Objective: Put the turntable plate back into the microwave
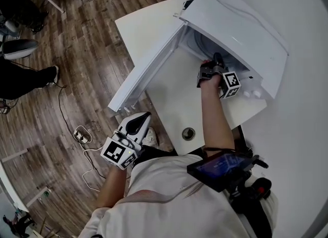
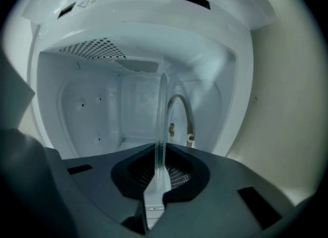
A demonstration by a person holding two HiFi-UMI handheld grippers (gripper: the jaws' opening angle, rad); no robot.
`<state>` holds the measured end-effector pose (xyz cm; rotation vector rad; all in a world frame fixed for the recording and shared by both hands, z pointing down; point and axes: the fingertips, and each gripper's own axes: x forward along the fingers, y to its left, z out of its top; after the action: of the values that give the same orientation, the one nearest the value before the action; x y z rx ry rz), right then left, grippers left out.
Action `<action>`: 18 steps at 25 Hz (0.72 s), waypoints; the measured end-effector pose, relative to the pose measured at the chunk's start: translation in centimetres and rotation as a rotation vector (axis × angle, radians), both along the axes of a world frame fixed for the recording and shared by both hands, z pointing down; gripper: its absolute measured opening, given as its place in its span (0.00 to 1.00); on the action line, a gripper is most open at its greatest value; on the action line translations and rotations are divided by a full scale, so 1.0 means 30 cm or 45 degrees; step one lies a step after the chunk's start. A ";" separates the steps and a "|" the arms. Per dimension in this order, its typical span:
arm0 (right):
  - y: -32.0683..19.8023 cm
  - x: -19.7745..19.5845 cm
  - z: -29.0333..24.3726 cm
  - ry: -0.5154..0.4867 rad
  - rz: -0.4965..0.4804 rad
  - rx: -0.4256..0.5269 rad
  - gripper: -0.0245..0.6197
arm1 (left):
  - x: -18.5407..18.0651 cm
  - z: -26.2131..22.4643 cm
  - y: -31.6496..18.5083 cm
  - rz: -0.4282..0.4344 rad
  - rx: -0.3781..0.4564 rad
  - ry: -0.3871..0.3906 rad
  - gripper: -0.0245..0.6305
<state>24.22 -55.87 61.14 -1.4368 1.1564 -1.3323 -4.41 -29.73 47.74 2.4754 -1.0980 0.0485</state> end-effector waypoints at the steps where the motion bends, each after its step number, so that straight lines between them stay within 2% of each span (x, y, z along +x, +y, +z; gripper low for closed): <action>1: -0.005 -0.002 0.003 0.003 -0.010 -0.037 0.09 | 0.003 -0.006 0.004 0.013 0.008 0.011 0.05; 4: -0.010 -0.032 0.026 -0.005 -0.069 -0.152 0.09 | 0.006 -0.015 0.019 0.041 0.019 0.028 0.05; 6: -0.012 -0.055 0.031 0.005 -0.126 -0.186 0.12 | 0.011 -0.012 0.020 0.046 0.017 0.033 0.05; 7: -0.014 -0.063 0.029 0.013 -0.152 -0.187 0.16 | 0.016 -0.008 0.019 0.047 0.016 0.034 0.05; 9: -0.017 -0.067 0.028 0.012 -0.181 -0.172 0.19 | 0.021 -0.002 0.020 0.049 0.013 0.035 0.05; 13: -0.022 -0.086 0.026 -0.063 -0.239 -0.137 0.26 | 0.012 -0.001 0.029 0.046 0.001 0.053 0.05; 18: -0.019 -0.141 0.025 -0.134 -0.391 -0.149 0.28 | 0.015 -0.009 0.024 0.062 0.000 0.077 0.05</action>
<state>19.98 -56.44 61.88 -1.2882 1.2835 -1.6910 -3.95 -29.00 47.45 2.4871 -1.0125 -0.0119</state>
